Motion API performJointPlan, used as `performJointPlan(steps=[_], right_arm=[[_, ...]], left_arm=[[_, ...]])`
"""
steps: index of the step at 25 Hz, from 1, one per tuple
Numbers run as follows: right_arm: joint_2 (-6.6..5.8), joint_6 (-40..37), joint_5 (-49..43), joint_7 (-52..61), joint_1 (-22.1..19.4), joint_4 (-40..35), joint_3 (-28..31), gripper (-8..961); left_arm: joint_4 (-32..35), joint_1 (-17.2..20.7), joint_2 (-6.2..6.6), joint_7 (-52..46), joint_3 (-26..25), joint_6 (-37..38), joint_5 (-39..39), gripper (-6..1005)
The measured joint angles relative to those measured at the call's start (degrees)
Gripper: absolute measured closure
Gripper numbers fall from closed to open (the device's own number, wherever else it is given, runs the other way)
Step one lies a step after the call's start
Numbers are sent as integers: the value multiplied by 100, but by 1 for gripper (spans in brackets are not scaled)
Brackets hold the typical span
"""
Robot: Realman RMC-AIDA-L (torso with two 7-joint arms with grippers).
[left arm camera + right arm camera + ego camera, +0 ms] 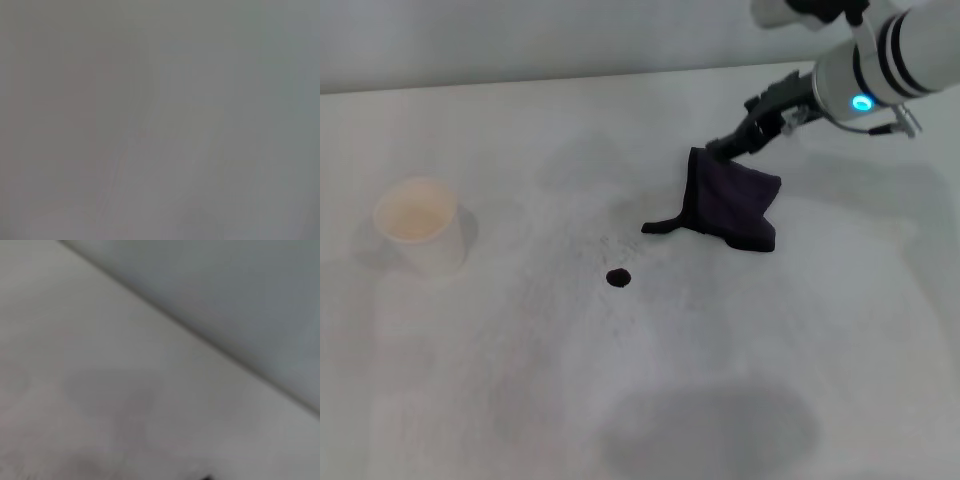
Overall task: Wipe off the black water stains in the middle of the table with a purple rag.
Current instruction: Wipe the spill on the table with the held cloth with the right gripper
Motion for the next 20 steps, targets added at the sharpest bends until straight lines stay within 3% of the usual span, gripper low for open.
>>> performJointPlan(steps=[7,20], right_arm=[[1,200,37,13,-10,381,-167,109],[26,-402,48,13,-13,719,-614,166]], left_arm=[[0,-64,0,-19,-2,184,-200,126],[0,-193,-10,-19,-1,347,-437,127]])
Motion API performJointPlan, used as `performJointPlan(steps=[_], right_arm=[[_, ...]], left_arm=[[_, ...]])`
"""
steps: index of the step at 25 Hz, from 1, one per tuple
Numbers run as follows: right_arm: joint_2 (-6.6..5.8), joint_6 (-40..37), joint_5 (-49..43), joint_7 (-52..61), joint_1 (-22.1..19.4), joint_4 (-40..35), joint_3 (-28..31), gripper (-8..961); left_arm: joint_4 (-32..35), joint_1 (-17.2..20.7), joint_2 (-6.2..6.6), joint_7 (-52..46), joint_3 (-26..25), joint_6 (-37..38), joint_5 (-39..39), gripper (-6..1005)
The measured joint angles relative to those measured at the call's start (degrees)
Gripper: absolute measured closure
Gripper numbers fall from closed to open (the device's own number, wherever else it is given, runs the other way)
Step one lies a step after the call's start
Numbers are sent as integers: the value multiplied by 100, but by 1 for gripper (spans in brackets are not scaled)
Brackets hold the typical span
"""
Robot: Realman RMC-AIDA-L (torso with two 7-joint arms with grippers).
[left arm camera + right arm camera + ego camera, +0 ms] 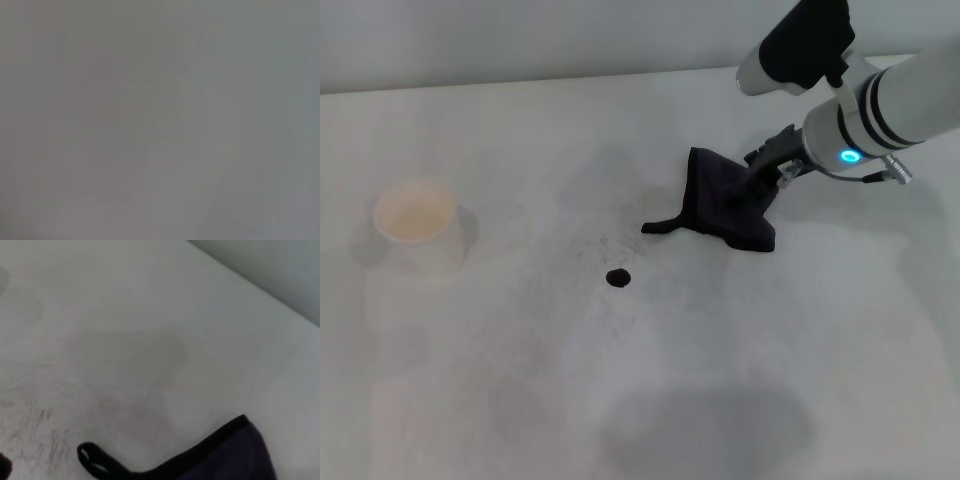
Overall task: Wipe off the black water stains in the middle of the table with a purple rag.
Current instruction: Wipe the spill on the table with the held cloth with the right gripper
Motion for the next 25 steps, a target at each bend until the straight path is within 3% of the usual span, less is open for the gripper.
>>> performJointPlan(steps=[6,8,14,25], right_arm=[[4,-73,-4,-22,20,86,-76,192],[5,-94,-3,-25,11,98,-77,395],[5,-133,13,-33,61,329,-81,521],[-2,-240,9,-30,29,403,-82,528]], left_arm=[[0,-36,0,1,0,-3,1,126],[0,-49,0,2,0,-6,8,126],[0,-85,-1,4,0,-4,24,126],[-38,-117,-16,4,0,-37,33,127]])
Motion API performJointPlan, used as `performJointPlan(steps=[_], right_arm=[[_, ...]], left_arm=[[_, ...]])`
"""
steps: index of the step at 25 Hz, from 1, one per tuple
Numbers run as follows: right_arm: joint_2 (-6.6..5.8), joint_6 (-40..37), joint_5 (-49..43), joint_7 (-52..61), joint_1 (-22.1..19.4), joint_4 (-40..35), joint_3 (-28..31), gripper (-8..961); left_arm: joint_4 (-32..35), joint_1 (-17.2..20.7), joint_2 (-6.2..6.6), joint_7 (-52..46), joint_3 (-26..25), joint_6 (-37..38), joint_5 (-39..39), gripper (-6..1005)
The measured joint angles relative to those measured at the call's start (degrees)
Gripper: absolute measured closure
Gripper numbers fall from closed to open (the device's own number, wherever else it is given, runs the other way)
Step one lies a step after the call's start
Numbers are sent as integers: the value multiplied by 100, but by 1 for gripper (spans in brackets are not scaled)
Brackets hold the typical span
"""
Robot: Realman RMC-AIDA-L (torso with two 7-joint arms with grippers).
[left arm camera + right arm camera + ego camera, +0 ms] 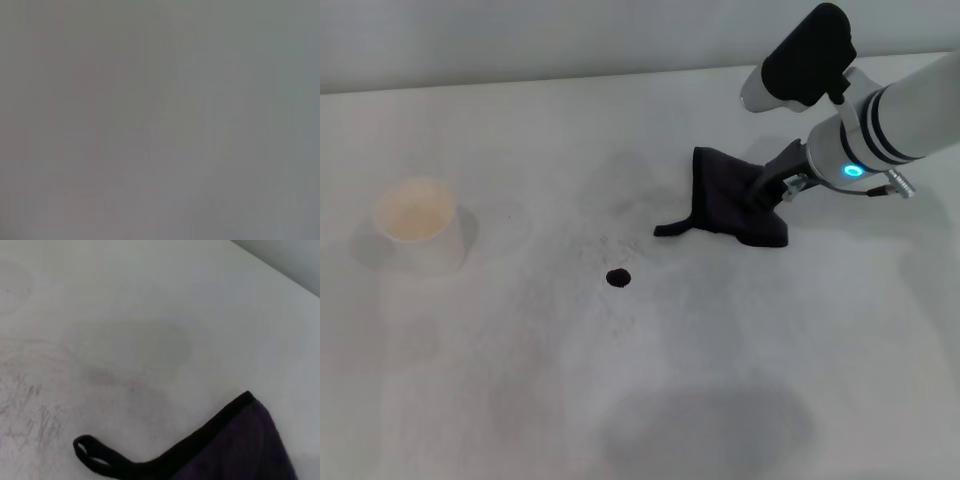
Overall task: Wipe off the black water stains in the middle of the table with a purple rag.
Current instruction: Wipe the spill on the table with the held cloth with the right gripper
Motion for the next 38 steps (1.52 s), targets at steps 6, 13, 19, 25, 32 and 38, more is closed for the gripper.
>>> performJointPlan(steps=[6,13,19,25,32,38], right_arm=[[-1,-30,-3,-9,48,129,0,755],[-12,153,30,-14,-13,-258,38,857],[-10,545,325,-241,-32,-748,7,860],[-10,1134,1177,-891,-30,-986,1,864],[7,1435,1753,-1347,-25,-910,-73,867],[31,846,2259,-1512,111,-257,-759,869]], left_arm=[[-7,4,-1,0,0,-24,1,126],[6,11,-1,0,0,-28,2,127],[32,9,6,0,0,-33,0,127],[53,9,17,0,0,-35,-25,127],[170,11,17,0,-1,-35,-32,126],[180,-3,17,-5,-1,-30,-33,126]])
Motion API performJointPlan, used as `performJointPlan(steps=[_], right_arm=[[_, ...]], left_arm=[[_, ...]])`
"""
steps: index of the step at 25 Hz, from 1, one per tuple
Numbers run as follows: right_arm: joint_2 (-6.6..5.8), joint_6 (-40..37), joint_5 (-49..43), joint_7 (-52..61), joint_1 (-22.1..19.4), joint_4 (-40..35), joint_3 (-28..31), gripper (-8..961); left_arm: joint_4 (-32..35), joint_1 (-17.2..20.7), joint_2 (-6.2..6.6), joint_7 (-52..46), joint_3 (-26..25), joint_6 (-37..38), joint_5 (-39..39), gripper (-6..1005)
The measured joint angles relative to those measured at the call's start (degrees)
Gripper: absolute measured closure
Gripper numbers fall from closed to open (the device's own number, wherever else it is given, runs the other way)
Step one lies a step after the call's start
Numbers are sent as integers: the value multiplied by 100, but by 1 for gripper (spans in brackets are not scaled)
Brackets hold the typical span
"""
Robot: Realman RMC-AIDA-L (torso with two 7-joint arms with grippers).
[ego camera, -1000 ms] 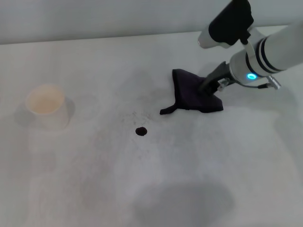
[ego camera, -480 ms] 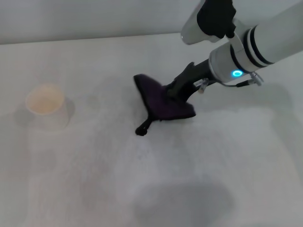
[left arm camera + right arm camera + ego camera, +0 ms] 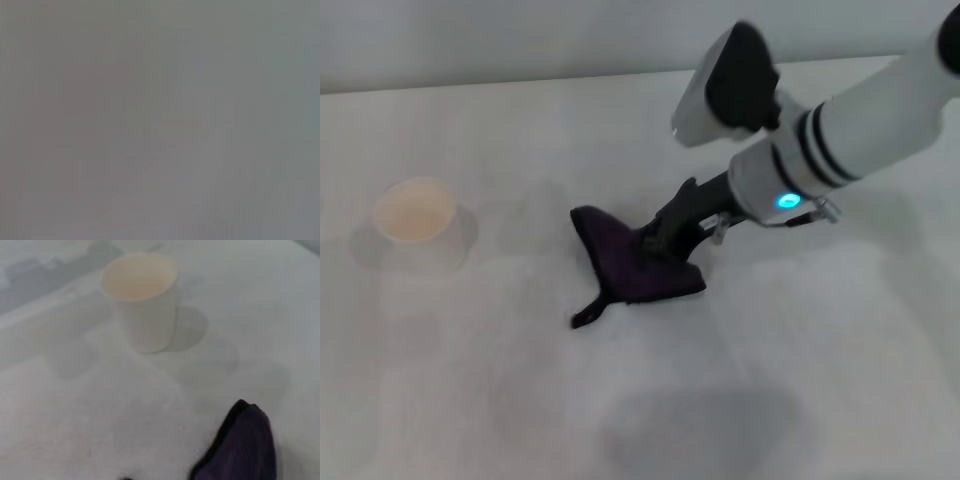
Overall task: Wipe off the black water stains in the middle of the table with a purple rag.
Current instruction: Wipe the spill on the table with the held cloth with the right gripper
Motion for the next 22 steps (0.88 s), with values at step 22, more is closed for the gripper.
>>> performJointPlan(steps=[22], right_arm=[[15,-990,809,-366,-79,249,-1518,876]], left_arm=[[-2,-14,0,-4,0,50,0,127]])
